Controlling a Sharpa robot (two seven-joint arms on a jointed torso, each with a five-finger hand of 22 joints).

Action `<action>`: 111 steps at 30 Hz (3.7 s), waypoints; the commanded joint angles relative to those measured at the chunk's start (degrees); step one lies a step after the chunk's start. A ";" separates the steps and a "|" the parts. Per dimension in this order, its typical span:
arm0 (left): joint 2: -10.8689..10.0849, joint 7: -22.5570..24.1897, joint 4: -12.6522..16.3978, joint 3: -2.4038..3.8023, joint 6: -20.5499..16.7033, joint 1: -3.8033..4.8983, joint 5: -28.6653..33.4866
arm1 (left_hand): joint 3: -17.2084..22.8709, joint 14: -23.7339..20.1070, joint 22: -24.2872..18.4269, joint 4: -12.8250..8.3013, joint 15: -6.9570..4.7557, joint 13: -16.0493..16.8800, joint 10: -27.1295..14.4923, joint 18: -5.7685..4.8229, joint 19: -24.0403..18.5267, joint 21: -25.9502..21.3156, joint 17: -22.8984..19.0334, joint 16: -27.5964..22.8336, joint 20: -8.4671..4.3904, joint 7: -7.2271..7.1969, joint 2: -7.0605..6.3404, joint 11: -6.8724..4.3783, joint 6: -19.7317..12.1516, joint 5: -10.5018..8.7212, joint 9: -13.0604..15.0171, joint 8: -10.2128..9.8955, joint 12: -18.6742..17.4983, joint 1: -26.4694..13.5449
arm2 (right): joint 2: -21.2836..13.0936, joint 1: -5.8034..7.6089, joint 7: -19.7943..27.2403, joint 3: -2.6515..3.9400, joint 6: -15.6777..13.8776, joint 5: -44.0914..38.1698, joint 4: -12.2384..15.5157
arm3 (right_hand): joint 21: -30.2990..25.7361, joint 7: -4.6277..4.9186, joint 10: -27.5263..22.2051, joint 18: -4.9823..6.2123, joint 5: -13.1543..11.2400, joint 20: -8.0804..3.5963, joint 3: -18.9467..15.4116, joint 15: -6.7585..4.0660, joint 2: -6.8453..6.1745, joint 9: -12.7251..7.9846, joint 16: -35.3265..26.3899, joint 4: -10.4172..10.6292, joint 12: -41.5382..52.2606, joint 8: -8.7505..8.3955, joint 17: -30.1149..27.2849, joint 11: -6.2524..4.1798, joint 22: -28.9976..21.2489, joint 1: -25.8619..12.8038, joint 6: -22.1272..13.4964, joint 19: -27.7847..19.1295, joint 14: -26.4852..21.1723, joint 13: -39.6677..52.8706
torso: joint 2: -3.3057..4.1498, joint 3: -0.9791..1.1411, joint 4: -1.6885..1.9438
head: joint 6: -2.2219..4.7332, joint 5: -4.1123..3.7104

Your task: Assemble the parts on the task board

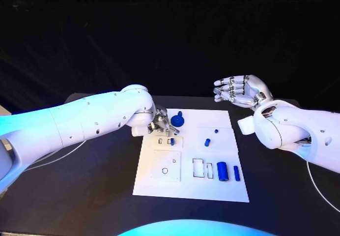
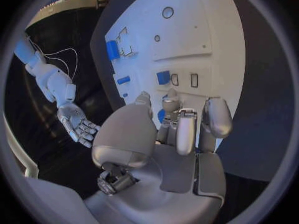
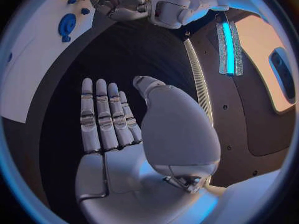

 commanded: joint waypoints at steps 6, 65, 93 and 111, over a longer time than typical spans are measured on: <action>0.70 -0.26 -0.58 -0.27 2.96 -0.14 0.29 | 0.26 4.01 0.10 0.09 -0.09 -0.04 0.30 0.20 0.45 0.38 9.99 0.24 -0.08 0.01 -0.01 -0.19 0.67 0.18 0.15 0.46 0.15 0.56 | 0.32 -0.05 0.35 0.00 1.24 -0.13 -0.11 | -0.17 0.88 -0.15 0.80 0.02 0.24 -0.10 0.47 -0.10 -0.18 -0.59 -0.41 -0.66 -0.59 -0.39 0.51 -0.81 -0.63 -0.16 -0.35 0.04 -0.06 | 0.02 -0.06 -0.01 | -0.35 -0.16; 1.57 -0.24 -1.91 -0.61 4.89 -1.04 3.95 | 37.83 4.07 0.69 -0.37 -1.00 0.29 0.60 0.11 0.60 0.37 10.20 0.29 -1.01 -0.88 -13.95 -1.11 1.96 0.08 6.24 0.87 -0.16 -6.43 | 1.42 -0.43 -0.44 -0.04 2.14 -0.50 -0.61 | -0.11 1.21 -0.01 0.81 0.94 0.39 -0.06 0.63 0.16 -0.22 -1.30 -0.64 -1.07 -0.79 -0.95 0.73 -2.12 -0.67 0.05 -0.30 0.30 -0.01 | 0.05 0.04 0.00 | -0.85 -0.40; 2.36 -0.35 -3.18 -0.70 5.89 -1.37 4.75 | 38.78 4.12 0.77 -0.38 -0.97 0.52 0.81 0.10 0.65 0.39 10.32 0.34 -0.97 -0.91 -14.00 -1.11 2.02 -0.11 6.59 0.97 0.02 -7.49 | 1.59 -0.48 -0.63 -0.05 2.80 -0.68 -0.56 | -0.13 1.23 0.02 0.80 0.86 0.43 -0.15 0.67 0.13 -0.23 -1.49 -0.61 -1.16 -0.83 -1.08 0.76 -2.42 -0.84 0.09 -0.33 0.28 -0.01 | 0.08 0.00 0.05 | -1.19 -0.73; 2.30 -0.22 -3.14 -0.69 3.52 -1.43 5.58 | 44.85 4.31 1.35 -5.00 -1.57 0.99 1.48 0.01 1.04 0.63 10.73 0.55 -1.44 -1.65 -11.69 -1.81 2.24 -0.18 8.96 2.64 0.27 -5.28 | 1.71 -0.50 -1.03 -0.06 3.45 -0.97 -0.61 | -0.13 1.22 0.10 0.80 0.82 0.44 -0.16 0.68 0.17 -0.22 -1.57 -0.60 -1.17 -0.81 -1.14 0.75 -2.56 -0.90 0.17 -0.34 0.29 0.00 | 0.03 0.02 0.05 | -1.20 -0.78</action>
